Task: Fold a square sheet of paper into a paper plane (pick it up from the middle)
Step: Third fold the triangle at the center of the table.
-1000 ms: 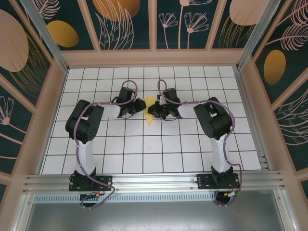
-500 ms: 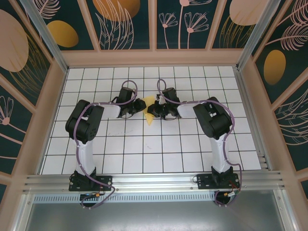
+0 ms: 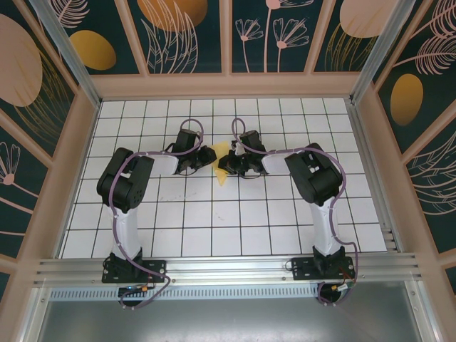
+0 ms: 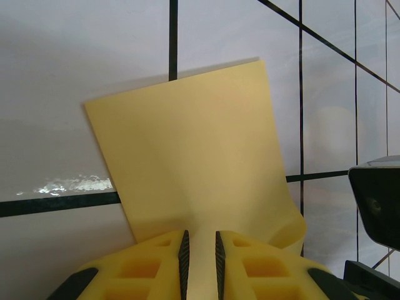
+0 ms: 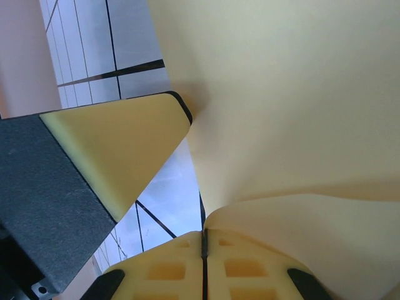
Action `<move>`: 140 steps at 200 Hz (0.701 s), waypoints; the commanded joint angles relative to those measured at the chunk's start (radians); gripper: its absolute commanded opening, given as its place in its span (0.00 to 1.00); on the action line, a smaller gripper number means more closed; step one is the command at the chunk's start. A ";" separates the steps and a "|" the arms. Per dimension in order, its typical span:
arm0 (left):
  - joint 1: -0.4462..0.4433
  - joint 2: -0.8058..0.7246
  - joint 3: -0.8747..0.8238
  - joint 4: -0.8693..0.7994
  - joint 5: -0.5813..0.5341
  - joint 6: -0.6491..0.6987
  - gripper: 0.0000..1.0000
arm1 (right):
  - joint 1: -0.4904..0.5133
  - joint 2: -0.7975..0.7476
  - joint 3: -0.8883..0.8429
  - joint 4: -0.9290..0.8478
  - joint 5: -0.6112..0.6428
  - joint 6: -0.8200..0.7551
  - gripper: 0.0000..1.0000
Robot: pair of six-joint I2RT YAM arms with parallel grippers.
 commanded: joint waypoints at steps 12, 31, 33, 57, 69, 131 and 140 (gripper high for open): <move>0.000 0.030 0.007 -0.029 0.006 0.026 0.21 | 0.009 0.021 0.028 -0.019 0.031 -0.023 0.07; -0.001 0.030 0.008 -0.029 0.007 0.025 0.21 | 0.008 0.022 0.027 -0.021 0.037 -0.026 0.08; 0.000 0.030 0.007 -0.029 0.007 0.025 0.21 | 0.009 0.023 0.027 -0.022 0.037 -0.025 0.08; -0.001 0.029 0.007 -0.029 0.007 0.026 0.21 | 0.009 0.022 0.030 -0.023 0.040 -0.026 0.08; -0.001 0.029 0.009 -0.029 0.008 0.026 0.21 | 0.009 0.023 0.030 -0.023 0.038 -0.024 0.08; 0.000 0.027 0.009 -0.030 0.010 0.026 0.21 | 0.009 0.036 0.045 -0.028 0.035 -0.027 0.08; -0.001 0.026 0.009 -0.031 0.010 0.027 0.21 | 0.009 0.037 0.045 -0.030 0.037 -0.028 0.08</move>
